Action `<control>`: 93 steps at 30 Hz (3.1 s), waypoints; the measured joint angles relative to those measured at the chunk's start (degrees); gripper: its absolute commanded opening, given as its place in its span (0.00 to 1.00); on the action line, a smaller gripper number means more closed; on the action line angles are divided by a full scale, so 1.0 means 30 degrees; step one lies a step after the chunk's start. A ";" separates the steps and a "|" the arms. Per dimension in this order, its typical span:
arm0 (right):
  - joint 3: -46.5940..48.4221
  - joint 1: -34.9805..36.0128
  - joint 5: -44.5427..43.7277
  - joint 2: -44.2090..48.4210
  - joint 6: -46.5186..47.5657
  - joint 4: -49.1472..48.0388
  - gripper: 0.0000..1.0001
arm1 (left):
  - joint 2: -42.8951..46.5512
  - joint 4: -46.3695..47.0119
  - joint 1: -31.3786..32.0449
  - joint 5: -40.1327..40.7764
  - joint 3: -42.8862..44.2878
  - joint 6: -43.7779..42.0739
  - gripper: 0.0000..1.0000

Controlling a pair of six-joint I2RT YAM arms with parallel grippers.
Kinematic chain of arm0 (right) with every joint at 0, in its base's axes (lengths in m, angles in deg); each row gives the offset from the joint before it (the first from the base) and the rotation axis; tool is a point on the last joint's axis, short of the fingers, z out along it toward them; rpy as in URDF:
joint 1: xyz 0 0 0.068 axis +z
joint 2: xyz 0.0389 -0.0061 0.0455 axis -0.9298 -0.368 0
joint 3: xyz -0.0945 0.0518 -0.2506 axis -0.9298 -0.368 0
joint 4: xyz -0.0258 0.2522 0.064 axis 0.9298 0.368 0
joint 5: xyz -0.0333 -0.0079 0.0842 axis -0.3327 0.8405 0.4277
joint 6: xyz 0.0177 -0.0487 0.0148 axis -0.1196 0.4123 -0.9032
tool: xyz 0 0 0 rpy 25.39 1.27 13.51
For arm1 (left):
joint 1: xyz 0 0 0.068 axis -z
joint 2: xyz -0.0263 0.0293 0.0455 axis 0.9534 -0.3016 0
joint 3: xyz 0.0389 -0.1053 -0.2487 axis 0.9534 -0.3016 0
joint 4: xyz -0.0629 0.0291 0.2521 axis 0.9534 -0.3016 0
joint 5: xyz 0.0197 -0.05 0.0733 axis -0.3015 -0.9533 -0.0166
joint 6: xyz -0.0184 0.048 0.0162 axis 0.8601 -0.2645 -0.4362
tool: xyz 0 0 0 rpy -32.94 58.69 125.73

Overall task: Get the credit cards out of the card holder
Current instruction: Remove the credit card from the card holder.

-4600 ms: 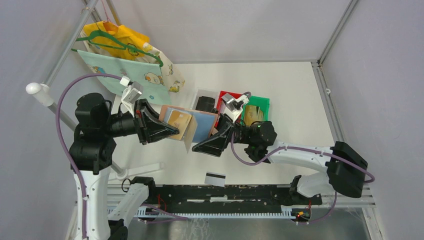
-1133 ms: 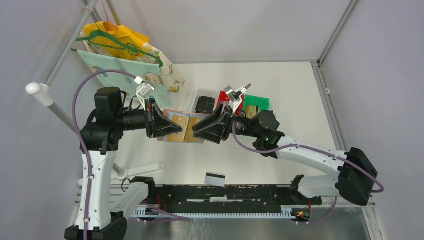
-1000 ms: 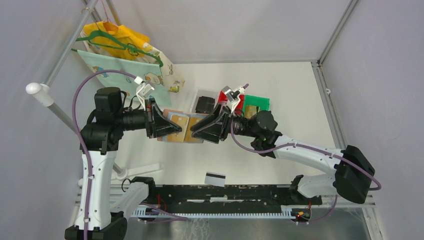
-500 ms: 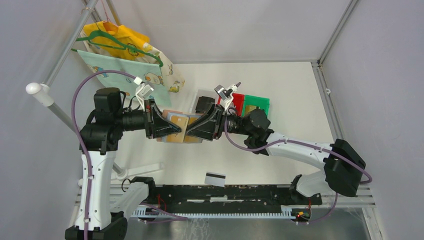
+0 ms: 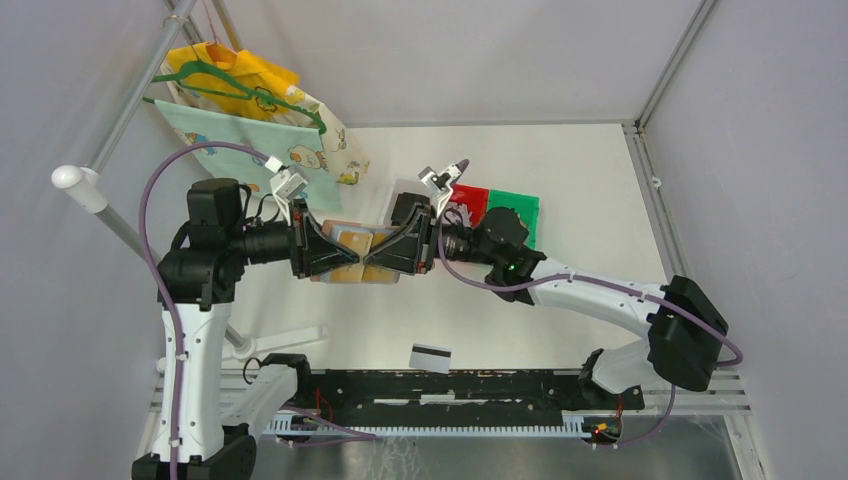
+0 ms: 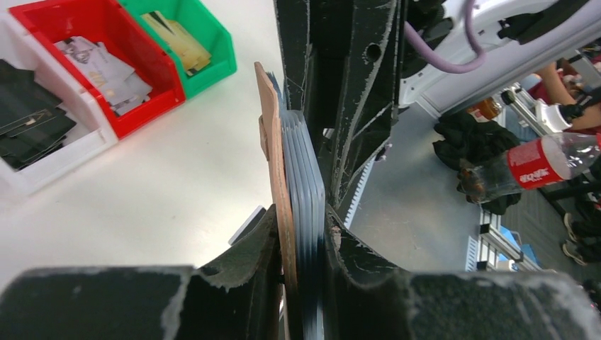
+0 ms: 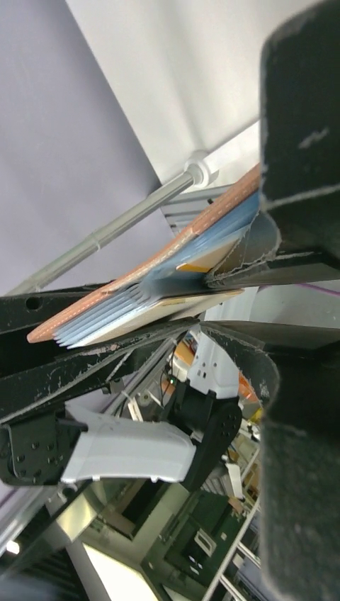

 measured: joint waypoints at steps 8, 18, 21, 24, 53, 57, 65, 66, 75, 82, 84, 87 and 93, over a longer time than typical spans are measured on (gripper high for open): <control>0.1457 0.0277 -0.2055 0.0029 0.2084 0.4714 0.00 | -0.0240 -0.0095 0.0000 0.1756 -0.0109 -0.0474 0.24; -0.0619 0.0481 -0.2550 0.0634 0.1574 0.1851 0.00 | -0.0335 -0.0736 0.0153 0.1188 -0.0146 -0.0590 0.24; -0.1523 0.0481 -0.2645 0.1013 0.1195 0.0685 0.00 | -0.0539 -0.0911 0.0248 0.0612 -0.0138 -0.0576 0.25; -0.2353 0.0350 -0.2834 0.1348 0.0787 -0.0189 0.00 | -0.0670 -0.0962 0.0255 0.0124 -0.0124 -0.0568 0.25; -0.0517 0.0372 -0.3417 0.0270 0.0087 0.0401 0.21 | -0.0568 -0.0809 0.0109 0.1384 -0.0029 -0.0568 0.27; -0.0204 0.0583 -0.4503 0.0270 0.0590 0.1523 0.04 | -0.0568 -0.0663 0.0000 0.1596 -0.0029 -0.0568 0.32; -0.0998 0.0780 -0.4998 0.0291 0.0080 -0.0357 0.00 | -0.0525 -0.0648 0.0015 0.0495 -0.0029 -0.0546 0.39; -0.1290 0.0794 -0.4983 0.0291 -0.0124 -0.0991 0.00 | -0.0525 -0.0663 0.0015 0.0226 -0.0029 -0.0546 0.39; -0.3315 0.0852 -0.4736 0.0510 -0.1494 -0.5297 0.00 | -0.0758 -0.0831 0.0073 -0.1807 -0.0029 -0.0313 0.30; -0.4481 0.0772 -0.4561 0.0903 -0.1974 -0.6856 0.00 | -0.1042 -0.0918 0.0219 -0.2943 0.0000 0.0109 0.32; -0.4583 0.0721 -0.4554 0.0947 -0.2062 -0.7002 0.00 | -0.1093 -0.0903 0.0219 -0.3147 0.0029 0.0182 0.24; -0.4612 0.0721 -0.4444 0.1020 -0.2186 -0.7300 0.00 | -0.1129 -0.0874 0.0211 -0.3249 0.0036 0.0277 0.11; -0.4619 0.0707 -0.4102 0.1013 -0.2492 -0.7686 0.35 | -0.1122 -0.0903 0.0219 -0.3417 0.0080 0.0335 0.02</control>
